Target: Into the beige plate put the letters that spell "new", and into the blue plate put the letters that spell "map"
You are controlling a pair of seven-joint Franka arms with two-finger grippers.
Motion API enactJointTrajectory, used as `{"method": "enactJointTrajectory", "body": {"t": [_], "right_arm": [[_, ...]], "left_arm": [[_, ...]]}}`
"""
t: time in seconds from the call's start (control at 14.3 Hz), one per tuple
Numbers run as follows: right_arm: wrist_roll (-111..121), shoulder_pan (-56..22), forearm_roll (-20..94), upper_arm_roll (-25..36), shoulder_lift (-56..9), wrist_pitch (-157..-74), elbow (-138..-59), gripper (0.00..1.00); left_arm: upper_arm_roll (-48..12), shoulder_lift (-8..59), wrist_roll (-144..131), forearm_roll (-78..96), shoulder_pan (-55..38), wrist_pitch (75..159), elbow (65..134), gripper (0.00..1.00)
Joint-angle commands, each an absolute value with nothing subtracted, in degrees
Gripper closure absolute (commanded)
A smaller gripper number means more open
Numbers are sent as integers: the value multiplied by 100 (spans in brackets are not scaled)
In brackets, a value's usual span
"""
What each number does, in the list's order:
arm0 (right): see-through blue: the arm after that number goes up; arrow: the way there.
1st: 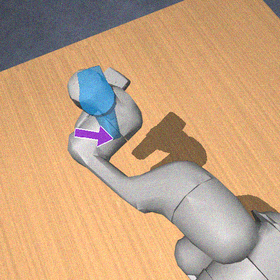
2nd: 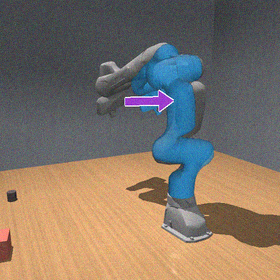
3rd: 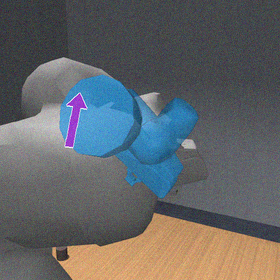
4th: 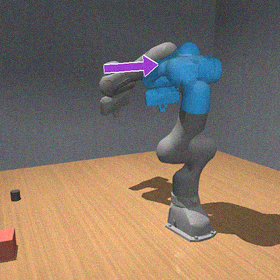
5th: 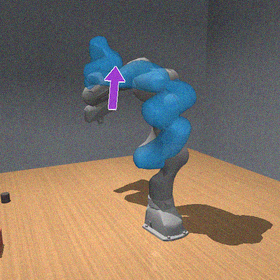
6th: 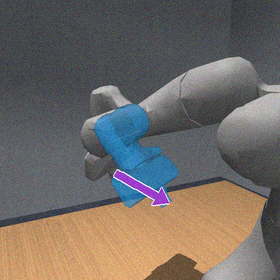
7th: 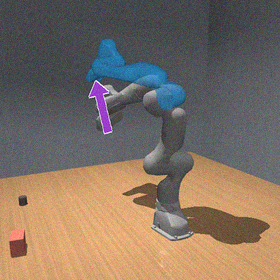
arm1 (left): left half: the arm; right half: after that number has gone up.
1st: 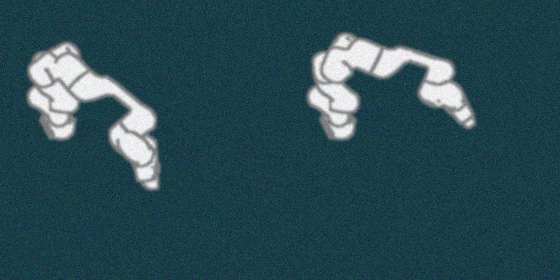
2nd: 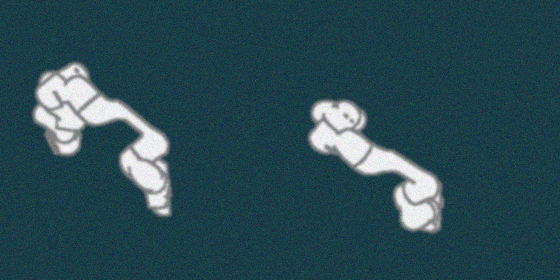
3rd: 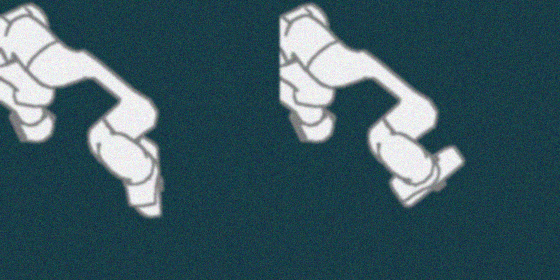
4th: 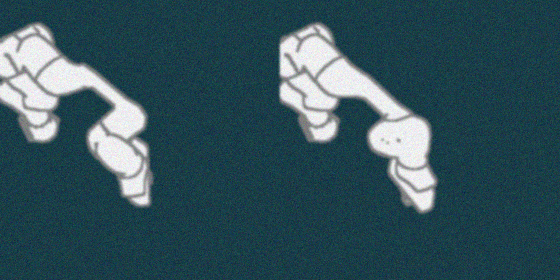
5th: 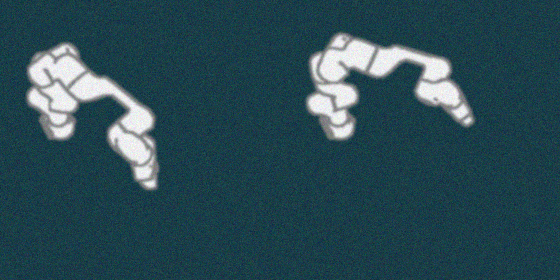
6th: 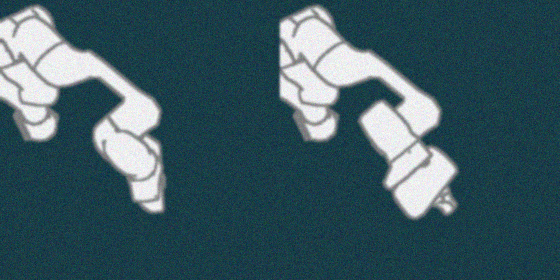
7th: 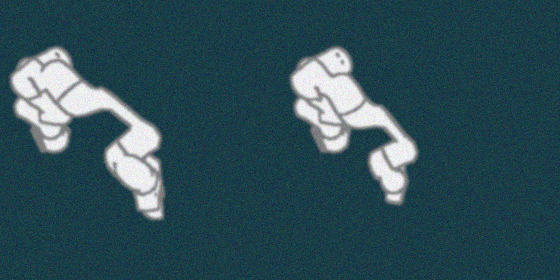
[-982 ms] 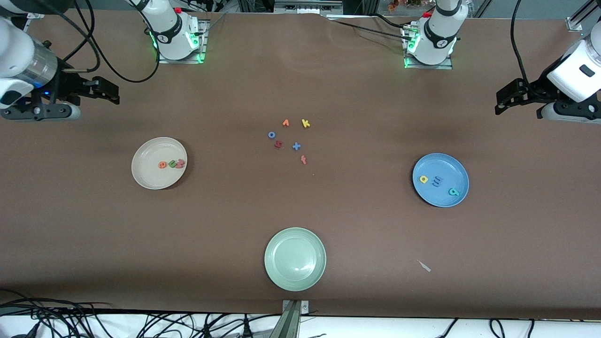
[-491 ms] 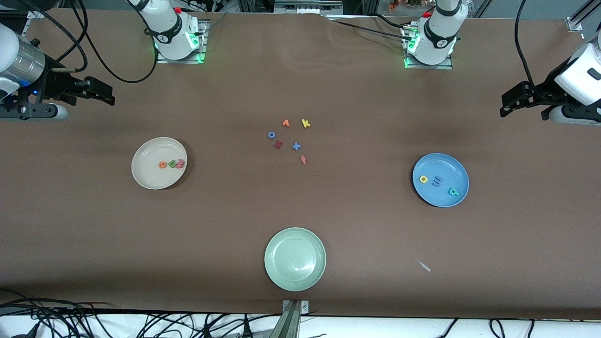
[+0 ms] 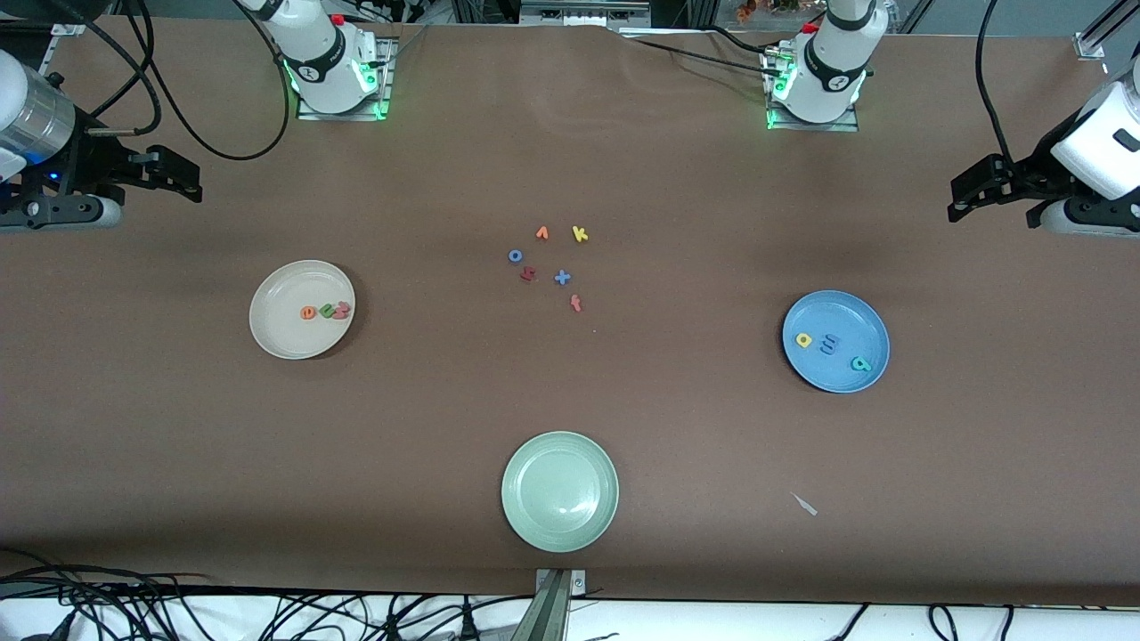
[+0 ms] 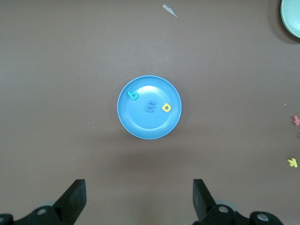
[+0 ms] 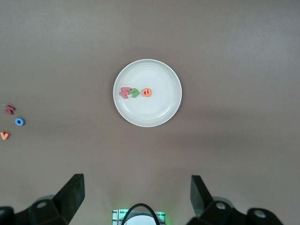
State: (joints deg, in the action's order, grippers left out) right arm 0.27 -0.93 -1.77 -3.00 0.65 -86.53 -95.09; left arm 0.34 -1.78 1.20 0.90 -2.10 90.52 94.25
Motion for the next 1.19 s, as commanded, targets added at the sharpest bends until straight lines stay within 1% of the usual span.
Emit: {"method": "enactJointTrajectory", "body": {"t": [0.0,0.7,1.12], "right_arm": [[88,-26,-246,-334,-35,-8604,-9325,0],[79,-53,-255,-343,-70,-8613,-9316,0],[62,-53,-237,-343,-70,-8833,-9325,0]], "left_arm": [[0,-167,141,-62,-202,9035,9369,0],[0,-158,141,-62,-202,9035,9369,0],[0,-158,141,-62,-202,9035,9369,0]]}}
